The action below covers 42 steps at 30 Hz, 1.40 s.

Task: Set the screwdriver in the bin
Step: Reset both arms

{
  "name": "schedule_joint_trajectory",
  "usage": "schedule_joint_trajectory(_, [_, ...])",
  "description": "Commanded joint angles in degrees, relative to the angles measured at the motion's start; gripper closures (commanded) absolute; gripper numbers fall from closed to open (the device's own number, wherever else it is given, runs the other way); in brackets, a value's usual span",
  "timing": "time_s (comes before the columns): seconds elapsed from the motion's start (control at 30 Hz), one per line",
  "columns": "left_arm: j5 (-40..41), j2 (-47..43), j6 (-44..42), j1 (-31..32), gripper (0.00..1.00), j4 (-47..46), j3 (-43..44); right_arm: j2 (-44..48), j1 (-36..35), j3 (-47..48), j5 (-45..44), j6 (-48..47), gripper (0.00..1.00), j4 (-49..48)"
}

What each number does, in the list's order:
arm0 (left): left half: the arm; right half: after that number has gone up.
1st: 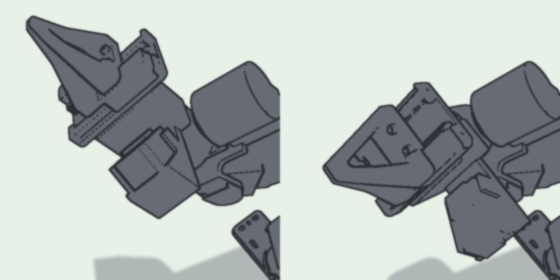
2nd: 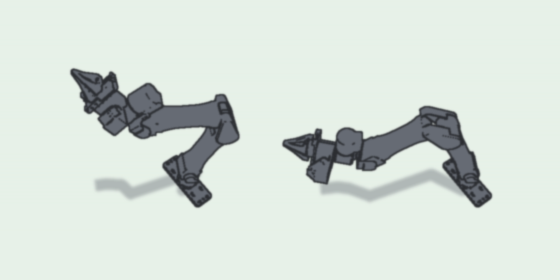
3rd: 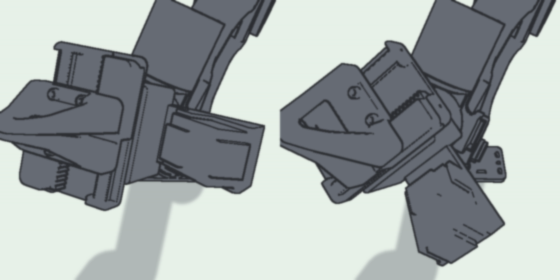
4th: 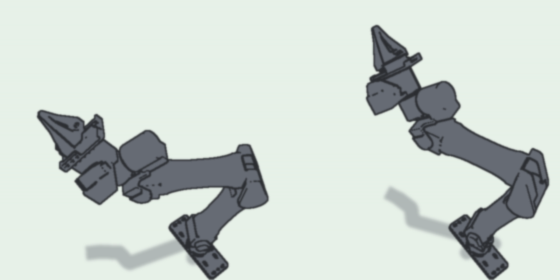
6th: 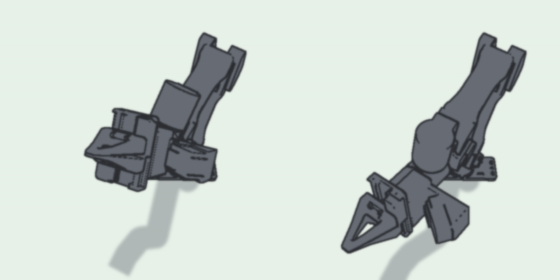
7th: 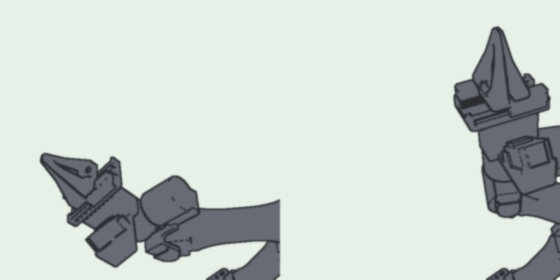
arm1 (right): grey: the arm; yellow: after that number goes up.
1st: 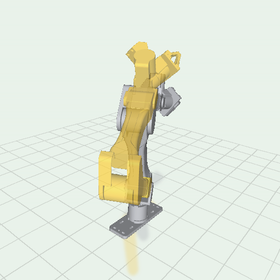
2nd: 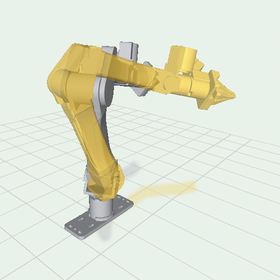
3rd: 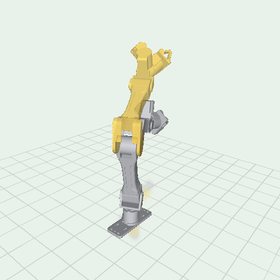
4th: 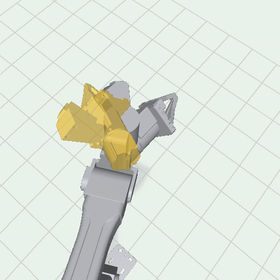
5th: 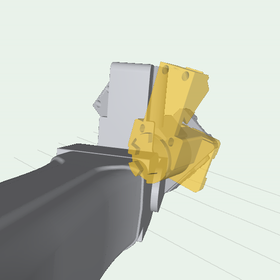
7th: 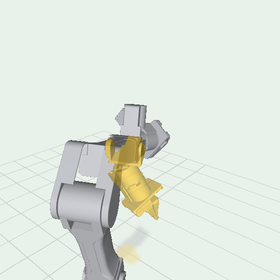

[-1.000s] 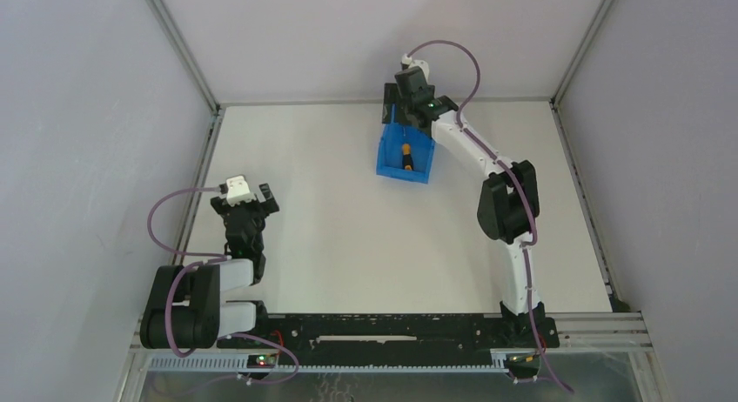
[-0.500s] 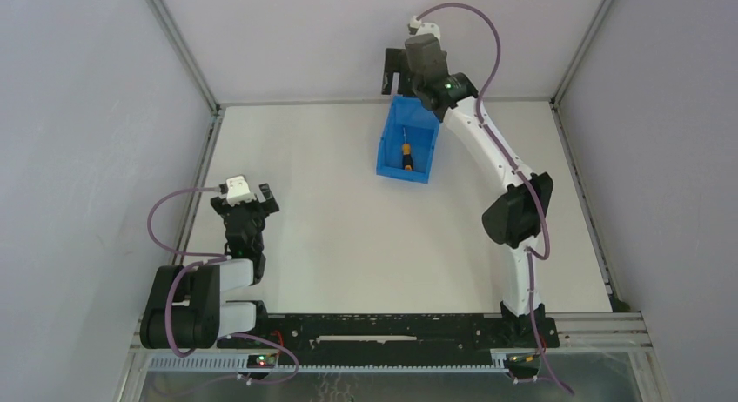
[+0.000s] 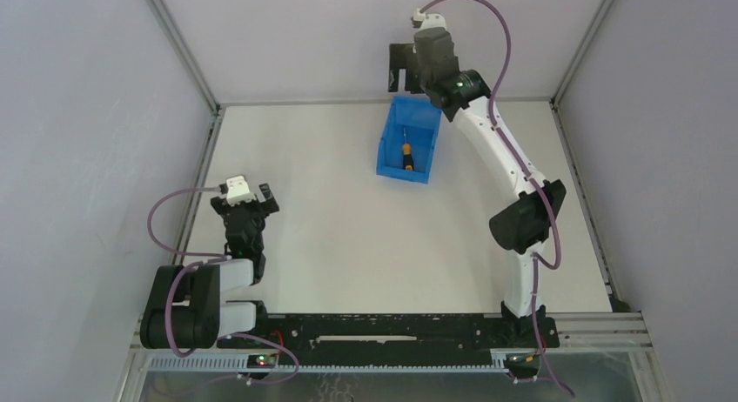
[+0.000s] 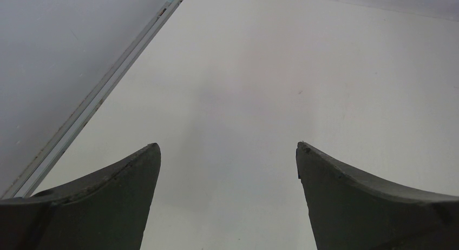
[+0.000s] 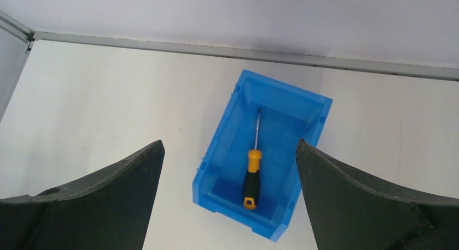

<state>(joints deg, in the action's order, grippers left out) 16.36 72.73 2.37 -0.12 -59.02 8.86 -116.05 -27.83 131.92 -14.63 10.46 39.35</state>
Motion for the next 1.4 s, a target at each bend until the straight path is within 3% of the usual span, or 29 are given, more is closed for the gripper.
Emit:
schedule_joint_trajectory(0.0, [0.8, -0.5, -1.4, 0.3, 0.00, -1.8, 2.1, 6.4, 2.6, -1.7, 1.8, -2.3, 0.00, 0.5])
schedule_joint_trajectory(0.63, [0.8, -0.5, -1.4, 0.3, 0.00, -1.8, 2.1, 21.3, 21.0, -21.7, 10.5, -7.4, 0.00, -2.6])
schedule_joint_trajectory(1.37, [0.8, -0.5, -1.4, 0.3, 0.00, -1.8, 2.1, 32.1, 25.3, -32.8, 13.9, -10.4, 0.00, -5.7])
